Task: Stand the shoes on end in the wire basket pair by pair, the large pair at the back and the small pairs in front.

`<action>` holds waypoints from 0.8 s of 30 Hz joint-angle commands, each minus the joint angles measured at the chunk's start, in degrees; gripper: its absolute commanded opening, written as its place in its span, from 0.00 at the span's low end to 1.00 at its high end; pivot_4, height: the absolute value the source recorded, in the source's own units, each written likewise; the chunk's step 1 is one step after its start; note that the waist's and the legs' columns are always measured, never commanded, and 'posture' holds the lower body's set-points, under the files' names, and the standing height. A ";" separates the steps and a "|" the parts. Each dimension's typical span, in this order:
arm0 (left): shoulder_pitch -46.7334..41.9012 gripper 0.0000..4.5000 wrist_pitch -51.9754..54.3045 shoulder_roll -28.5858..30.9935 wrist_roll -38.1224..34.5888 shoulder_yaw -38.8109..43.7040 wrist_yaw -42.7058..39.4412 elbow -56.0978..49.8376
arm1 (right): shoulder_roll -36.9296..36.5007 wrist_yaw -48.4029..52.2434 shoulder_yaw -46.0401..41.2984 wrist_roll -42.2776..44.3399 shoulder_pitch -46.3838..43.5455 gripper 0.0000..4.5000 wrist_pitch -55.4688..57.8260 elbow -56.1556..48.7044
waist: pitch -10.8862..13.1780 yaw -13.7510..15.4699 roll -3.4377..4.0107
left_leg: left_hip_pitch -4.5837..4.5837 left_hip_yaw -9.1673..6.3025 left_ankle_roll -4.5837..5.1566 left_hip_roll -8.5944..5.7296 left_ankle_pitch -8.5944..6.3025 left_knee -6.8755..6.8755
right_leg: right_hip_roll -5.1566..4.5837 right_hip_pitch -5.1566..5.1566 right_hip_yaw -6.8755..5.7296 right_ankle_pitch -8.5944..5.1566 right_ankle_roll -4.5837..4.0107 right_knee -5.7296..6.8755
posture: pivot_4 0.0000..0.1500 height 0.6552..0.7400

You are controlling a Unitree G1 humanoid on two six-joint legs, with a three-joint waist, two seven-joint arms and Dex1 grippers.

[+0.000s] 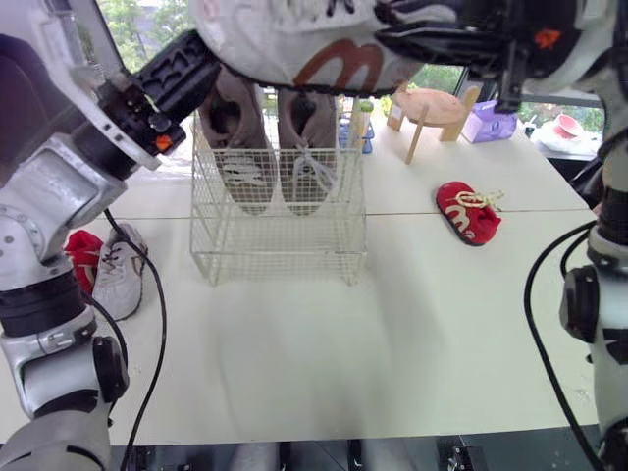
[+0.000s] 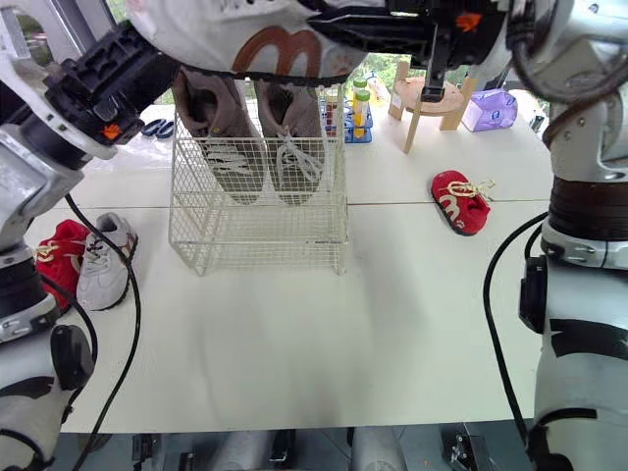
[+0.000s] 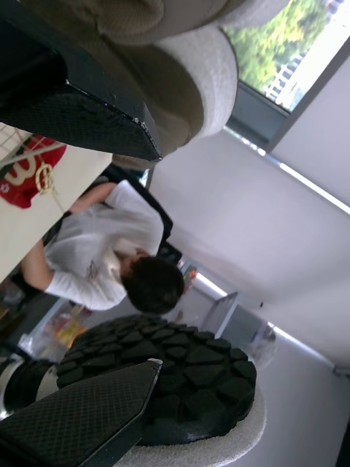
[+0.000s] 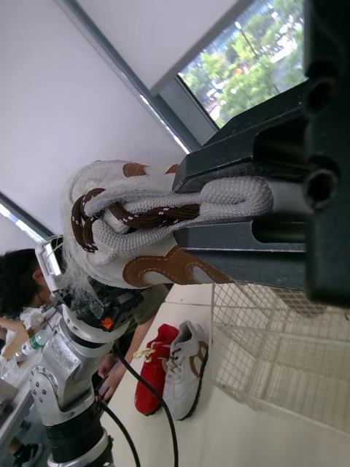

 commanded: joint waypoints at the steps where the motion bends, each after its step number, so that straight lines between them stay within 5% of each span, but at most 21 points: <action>1: -1.60 1.00 1.20 1.43 -3.45 -0.24 -2.85 -0.75 | 0.88 1.36 0.45 -1.28 -1.81 0.02 -2.59 -0.55 | 0.00 -0.08 0.00 | 0.00 0.00 -0.01 0.00 0.00 0.00 | -0.01 0.00 0.00 0.00 0.00 0.00 | 1.00 1.00; 14: 5.04 1.00 -0.17 6.75 3.03 3.45 -10.19 -1.11 | 2.62 -2.77 -4.97 1.56 -2.67 0.02 0.36 4.08 | 0.01 -0.09 0.01 | -0.01 0.02 -0.09 0.02 0.03 -0.10 | -0.03 -0.11 0.02 0.00 -0.03 0.04 | 1.00 1.00; 24: -1.76 1.00 0.30 5.05 4.33 -0.04 -14.80 1.77 | 5.10 -2.15 0.77 -4.64 -0.14 0.02 -5.01 2.36 | 0.01 -0.20 0.01 | -0.01 0.04 -0.09 0.01 0.03 -0.10 | -0.02 -0.11 0.02 0.00 -0.02 0.04 | 1.00 1.00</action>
